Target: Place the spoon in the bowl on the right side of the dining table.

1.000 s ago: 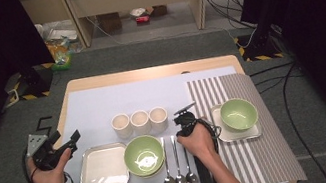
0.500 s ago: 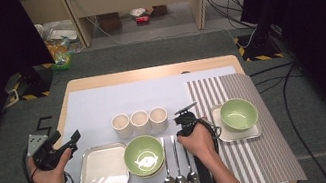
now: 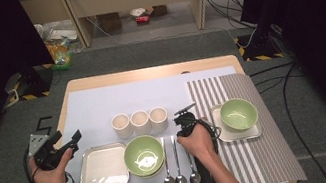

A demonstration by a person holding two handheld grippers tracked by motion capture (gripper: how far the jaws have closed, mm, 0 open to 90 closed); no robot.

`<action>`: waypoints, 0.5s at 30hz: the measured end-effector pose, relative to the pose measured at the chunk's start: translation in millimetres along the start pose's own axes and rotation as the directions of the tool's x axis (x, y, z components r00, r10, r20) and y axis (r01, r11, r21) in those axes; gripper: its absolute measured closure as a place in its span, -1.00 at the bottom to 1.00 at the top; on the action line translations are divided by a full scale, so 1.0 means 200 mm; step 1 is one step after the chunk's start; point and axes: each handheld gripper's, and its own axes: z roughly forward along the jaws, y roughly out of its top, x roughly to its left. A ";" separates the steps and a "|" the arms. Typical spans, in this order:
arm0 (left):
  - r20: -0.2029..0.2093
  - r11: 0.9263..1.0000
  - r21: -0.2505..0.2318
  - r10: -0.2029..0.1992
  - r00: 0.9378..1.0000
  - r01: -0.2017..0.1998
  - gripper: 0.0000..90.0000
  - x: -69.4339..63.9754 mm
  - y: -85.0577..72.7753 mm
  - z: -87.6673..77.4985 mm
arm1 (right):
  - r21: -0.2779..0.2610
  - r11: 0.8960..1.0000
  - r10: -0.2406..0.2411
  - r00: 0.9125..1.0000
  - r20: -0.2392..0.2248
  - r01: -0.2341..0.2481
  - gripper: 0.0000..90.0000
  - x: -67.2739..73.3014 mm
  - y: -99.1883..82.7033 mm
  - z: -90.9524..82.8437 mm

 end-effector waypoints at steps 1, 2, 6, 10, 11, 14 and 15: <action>0.000 1.000 0.002 0.001 1.000 -0.001 -0.50 0.00 0.00 0.00 | 0.000 1.000 -0.001 1.000 0.001 0.001 0.81 0.00 0.00 0.00; 0.000 1.000 0.003 0.001 1.000 -0.001 -0.50 0.00 0.00 0.00 | 0.000 1.000 -0.002 1.000 -0.001 0.002 0.82 -0.01 0.00 0.00; 0.000 1.000 0.004 0.002 1.000 -0.002 -0.50 0.00 0.00 0.00 | 0.002 0.999 0.034 0.999 -0.012 -0.034 0.93 -0.02 0.00 0.00; -0.002 1.000 0.004 -0.001 1.000 0.001 -0.50 0.00 0.00 0.00 | -0.001 0.999 0.050 0.998 -0.025 -0.050 0.97 -0.03 0.00 0.00; -0.002 1.000 0.004 -0.001 1.000 0.001 -0.50 0.00 0.00 0.00 | -0.004 0.999 0.044 0.999 -0.028 -0.044 0.98 -0.04 0.00 0.00; -0.002 1.000 0.003 -0.001 1.000 0.001 -0.50 0.00 0.00 0.00 | -0.006 0.998 0.065 0.997 -0.036 -0.065 1.00 -0.04 0.00 0.00; -0.003 1.000 0.002 -0.002 1.000 0.002 -0.50 0.01 0.00 0.00 | -0.008 0.998 0.065 0.997 -0.037 -0.065 1.00 -0.04 0.00 0.00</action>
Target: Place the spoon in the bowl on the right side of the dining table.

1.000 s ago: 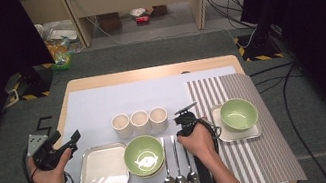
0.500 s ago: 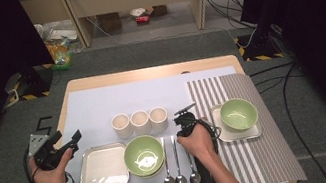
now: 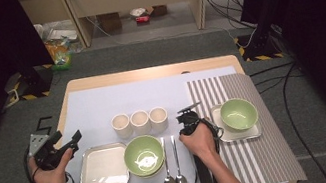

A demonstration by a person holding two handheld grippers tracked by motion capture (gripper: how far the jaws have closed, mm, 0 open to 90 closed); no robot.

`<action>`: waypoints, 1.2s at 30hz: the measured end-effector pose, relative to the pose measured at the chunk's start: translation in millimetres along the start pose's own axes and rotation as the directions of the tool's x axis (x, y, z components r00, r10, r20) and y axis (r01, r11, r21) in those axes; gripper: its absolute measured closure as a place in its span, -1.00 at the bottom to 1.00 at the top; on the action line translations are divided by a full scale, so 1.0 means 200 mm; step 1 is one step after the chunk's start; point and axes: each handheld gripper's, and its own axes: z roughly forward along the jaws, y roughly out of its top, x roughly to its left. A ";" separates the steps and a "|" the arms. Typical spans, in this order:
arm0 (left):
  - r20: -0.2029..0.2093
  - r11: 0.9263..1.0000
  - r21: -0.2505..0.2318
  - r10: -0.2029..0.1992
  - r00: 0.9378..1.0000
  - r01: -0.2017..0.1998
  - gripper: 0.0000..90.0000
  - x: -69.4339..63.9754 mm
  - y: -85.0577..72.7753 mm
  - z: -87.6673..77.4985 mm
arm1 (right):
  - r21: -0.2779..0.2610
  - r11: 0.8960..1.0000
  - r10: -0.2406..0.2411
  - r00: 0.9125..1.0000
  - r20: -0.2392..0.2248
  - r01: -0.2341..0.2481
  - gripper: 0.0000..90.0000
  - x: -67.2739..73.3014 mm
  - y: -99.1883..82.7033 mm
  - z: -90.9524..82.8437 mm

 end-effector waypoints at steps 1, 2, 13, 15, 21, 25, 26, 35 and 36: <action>0.000 1.000 0.000 -0.001 1.000 0.001 -0.50 0.00 0.00 0.00 | 0.001 1.000 0.002 1.000 -0.001 -0.002 1.00 0.00 0.00 0.00; 0.000 1.000 0.000 -0.001 1.000 0.001 -0.50 0.00 0.00 0.00 | 0.000 1.000 0.009 1.000 -0.007 -0.009 1.00 0.00 0.00 0.00; -0.002 1.000 0.000 -0.002 1.000 0.002 -0.50 0.00 0.00 0.00 | -0.015 1.000 0.018 0.999 -0.049 -0.019 1.00 -0.02 0.00 -0.04; -0.003 1.000 0.000 -0.001 1.000 0.001 -0.50 0.00 0.00 0.00 | -0.027 0.999 0.019 0.998 -0.061 -0.021 1.00 -0.03 0.01 -0.06; -0.005 1.000 0.000 -0.001 1.000 0.001 -0.49 0.01 0.00 0.00 | -0.067 0.997 0.034 0.996 -0.084 -0.040 1.00 -0.05 0.02 -0.12; -0.005 1.000 0.000 -0.001 1.000 0.001 -0.49 0.01 0.00 0.00 | -0.093 0.994 0.045 0.993 -0.106 -0.055 1.00 -0.07 0.03 -0.16; -0.005 1.000 0.000 -0.001 1.000 0.001 -0.49 0.01 0.00 0.00 | -0.099 0.993 0.046 0.993 -0.109 -0.057 1.00 -0.07 0.03 -0.17; -0.007 1.000 0.000 0.000 1.000 0.000 -0.49 0.01 0.00 -0.01 | -0.159 0.984 0.056 0.989 -0.136 -0.078 1.00 -0.10 0.04 -0.23; -0.007 1.000 -0.001 0.000 1.000 0.000 -0.49 0.01 0.00 -0.01 | -0.169 0.982 0.058 0.988 -0.142 -0.082 1.00 -0.10 0.04 -0.24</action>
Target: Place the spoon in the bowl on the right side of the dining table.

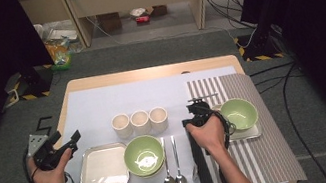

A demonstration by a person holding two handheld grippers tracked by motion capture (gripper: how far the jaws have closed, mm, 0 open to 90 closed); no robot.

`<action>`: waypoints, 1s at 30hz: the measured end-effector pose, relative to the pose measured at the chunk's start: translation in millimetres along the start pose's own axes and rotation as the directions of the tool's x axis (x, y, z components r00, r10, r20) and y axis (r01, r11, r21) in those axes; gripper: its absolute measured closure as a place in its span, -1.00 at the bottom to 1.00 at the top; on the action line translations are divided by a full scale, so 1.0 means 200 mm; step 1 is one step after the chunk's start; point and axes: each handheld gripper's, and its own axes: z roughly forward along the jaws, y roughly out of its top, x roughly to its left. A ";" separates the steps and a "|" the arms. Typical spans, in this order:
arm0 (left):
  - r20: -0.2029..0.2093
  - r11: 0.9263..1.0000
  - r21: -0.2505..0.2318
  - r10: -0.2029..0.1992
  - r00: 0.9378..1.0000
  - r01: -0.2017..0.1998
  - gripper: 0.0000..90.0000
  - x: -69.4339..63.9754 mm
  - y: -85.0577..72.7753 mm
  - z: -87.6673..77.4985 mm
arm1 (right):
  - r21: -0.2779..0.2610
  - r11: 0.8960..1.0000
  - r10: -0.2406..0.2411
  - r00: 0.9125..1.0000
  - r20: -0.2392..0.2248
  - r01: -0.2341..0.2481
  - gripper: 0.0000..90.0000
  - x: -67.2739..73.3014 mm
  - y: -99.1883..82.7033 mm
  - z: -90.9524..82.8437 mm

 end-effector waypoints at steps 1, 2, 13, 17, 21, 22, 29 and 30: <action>0.000 1.000 0.000 0.000 1.000 0.000 -0.49 0.00 0.00 0.00 | -0.008 1.000 0.001 1.000 -0.003 -0.001 1.00 0.00 0.00 -0.01; 0.000 1.000 0.001 0.000 1.000 0.000 -0.50 0.00 0.00 0.00 | -0.015 1.000 0.000 1.000 -0.006 0.000 1.00 -0.01 0.01 -0.02; -0.001 1.000 0.000 -0.001 1.000 0.001 -0.49 0.00 0.00 0.00 | -0.059 0.998 -0.006 1.000 -0.020 0.005 1.00 -0.02 0.03 -0.07; -0.001 1.000 -0.001 -0.001 1.000 0.001 -0.50 0.00 0.00 0.00 | -0.088 0.996 -0.007 1.000 -0.021 0.005 1.00 -0.03 0.04 -0.11; -0.002 1.000 -0.004 -0.003 1.000 0.003 -0.49 0.00 0.00 0.00 | -0.114 0.993 -0.002 1.000 -0.026 -0.001 1.00 -0.03 0.06 -0.14; -0.002 1.000 -0.004 -0.003 1.000 0.003 -0.50 0.00 0.00 0.00 | -0.117 0.993 -0.002 1.000 -0.026 -0.001 1.00 -0.04 0.06 -0.15; -0.003 1.000 -0.001 -0.001 1.000 0.001 -0.50 0.00 0.00 0.00 | -0.165 0.986 0.007 0.999 -0.040 -0.013 1.00 -0.06 0.09 -0.20; -0.003 1.000 -0.002 -0.001 1.000 0.001 -0.50 0.00 0.00 0.00 | -0.167 0.986 0.013 0.999 -0.040 -0.019 1.00 -0.07 0.09 -0.21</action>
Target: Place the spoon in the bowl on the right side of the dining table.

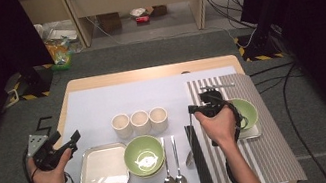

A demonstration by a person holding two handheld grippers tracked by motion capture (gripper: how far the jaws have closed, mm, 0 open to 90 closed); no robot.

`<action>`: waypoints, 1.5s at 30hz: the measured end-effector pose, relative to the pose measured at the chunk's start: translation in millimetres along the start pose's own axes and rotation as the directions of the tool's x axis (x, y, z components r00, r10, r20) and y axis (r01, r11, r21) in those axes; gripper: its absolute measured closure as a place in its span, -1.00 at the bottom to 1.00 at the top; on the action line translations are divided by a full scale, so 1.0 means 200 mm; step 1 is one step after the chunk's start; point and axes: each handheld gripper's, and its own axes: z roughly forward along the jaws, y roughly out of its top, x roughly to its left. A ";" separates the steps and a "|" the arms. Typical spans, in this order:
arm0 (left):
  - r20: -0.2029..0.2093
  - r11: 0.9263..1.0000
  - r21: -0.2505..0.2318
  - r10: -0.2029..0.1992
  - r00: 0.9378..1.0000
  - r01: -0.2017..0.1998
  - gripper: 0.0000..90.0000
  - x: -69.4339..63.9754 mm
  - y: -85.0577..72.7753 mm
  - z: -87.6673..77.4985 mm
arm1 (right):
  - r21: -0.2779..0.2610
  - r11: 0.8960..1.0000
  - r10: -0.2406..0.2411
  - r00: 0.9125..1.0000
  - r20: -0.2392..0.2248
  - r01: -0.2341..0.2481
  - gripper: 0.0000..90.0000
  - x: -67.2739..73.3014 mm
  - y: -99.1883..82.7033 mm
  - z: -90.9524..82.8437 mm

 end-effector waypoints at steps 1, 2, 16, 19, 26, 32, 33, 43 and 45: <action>0.001 1.000 0.000 0.000 1.000 0.000 -0.50 0.00 0.00 0.00 | -0.010 1.000 -0.001 1.000 -0.001 0.001 1.00 0.00 0.00 0.00; 0.001 1.000 -0.001 0.000 1.000 0.000 -0.50 0.00 0.00 0.00 | -0.014 1.000 0.005 1.000 -0.001 -0.005 1.00 -0.01 0.01 -0.02; 0.001 1.000 0.001 0.000 1.000 0.000 -0.50 0.00 0.00 0.00 | -0.104 0.994 0.033 0.999 0.028 -0.030 1.00 -0.10 0.12 -0.14; 0.001 1.000 0.001 0.000 1.000 0.000 -0.50 0.00 0.00 0.01 | -0.116 0.993 0.037 0.999 0.035 -0.032 1.00 -0.12 0.13 -0.15; 0.000 1.000 0.001 -0.001 1.000 0.001 -0.49 0.00 -0.01 0.01 | -0.146 0.989 0.046 0.998 0.049 -0.038 1.00 -0.15 0.17 -0.19; 0.000 1.000 0.003 0.000 1.000 0.000 -0.49 0.00 -0.01 0.01 | -0.181 0.982 0.057 0.997 0.060 -0.045 1.00 -0.19 0.21 -0.23; 0.000 1.000 0.003 0.000 1.000 0.000 -0.50 0.00 -0.01 0.01 | -0.187 0.981 0.061 0.996 0.064 -0.048 1.00 -0.20 0.22 -0.24; 0.000 1.000 0.001 0.000 1.000 0.000 -0.50 0.00 0.00 0.00 | -0.242 0.968 0.092 0.992 0.089 -0.068 1.00 -0.27 0.28 -0.32; -0.002 1.000 0.001 -0.001 1.000 0.001 -0.50 0.00 -0.01 0.00 | -0.250 0.966 0.090 0.991 0.099 -0.063 1.00 -0.28 0.29 -0.34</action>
